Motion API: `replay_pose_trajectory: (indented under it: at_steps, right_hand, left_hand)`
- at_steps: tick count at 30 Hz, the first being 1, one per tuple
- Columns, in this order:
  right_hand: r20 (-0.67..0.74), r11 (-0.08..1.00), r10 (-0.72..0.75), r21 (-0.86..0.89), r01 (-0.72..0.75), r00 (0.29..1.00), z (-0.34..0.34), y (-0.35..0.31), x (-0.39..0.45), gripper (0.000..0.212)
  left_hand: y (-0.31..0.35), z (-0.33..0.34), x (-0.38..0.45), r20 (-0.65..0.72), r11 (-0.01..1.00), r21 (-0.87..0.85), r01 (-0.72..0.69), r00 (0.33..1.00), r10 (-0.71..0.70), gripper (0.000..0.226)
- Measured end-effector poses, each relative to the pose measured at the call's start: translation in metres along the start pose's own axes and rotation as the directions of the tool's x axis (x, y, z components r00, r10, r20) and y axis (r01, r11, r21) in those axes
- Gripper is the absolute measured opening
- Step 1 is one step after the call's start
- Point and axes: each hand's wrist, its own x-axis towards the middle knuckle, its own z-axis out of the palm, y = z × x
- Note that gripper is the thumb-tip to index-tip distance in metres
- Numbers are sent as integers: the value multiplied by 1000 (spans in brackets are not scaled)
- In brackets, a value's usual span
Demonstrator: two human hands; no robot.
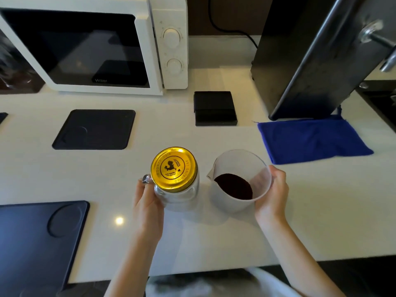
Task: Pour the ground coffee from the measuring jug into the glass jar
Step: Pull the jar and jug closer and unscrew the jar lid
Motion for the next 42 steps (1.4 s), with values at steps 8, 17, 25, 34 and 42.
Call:
replay_pose_trajectory:
  at_steps: [8,17,25,34,42]
  right_hand:
    - [-9,998,-45,-52,44,999,-9,11,-5,28]
    - [21,980,-138,-139,140,990,-13,12,-5,35]
    - [324,778,-396,-378,502,859,-19,-19,-8,13]
    - [847,395,-248,-355,848,470,30,-55,-23,32]
    - [988,-30,81,-130,991,132,75,-36,-45,80]
  left_hand:
    - [-10,-5,-8,-46,999,-35,3,999,-4,25]
    - [-18,-10,-8,-29,999,-40,-3,1000,2,25]
    - [-20,-16,-10,-31,989,145,-10,999,14,24]
    - [-19,-47,-22,255,854,418,-309,942,216,59]
    - [-32,-52,-19,288,612,706,-356,934,212,111]
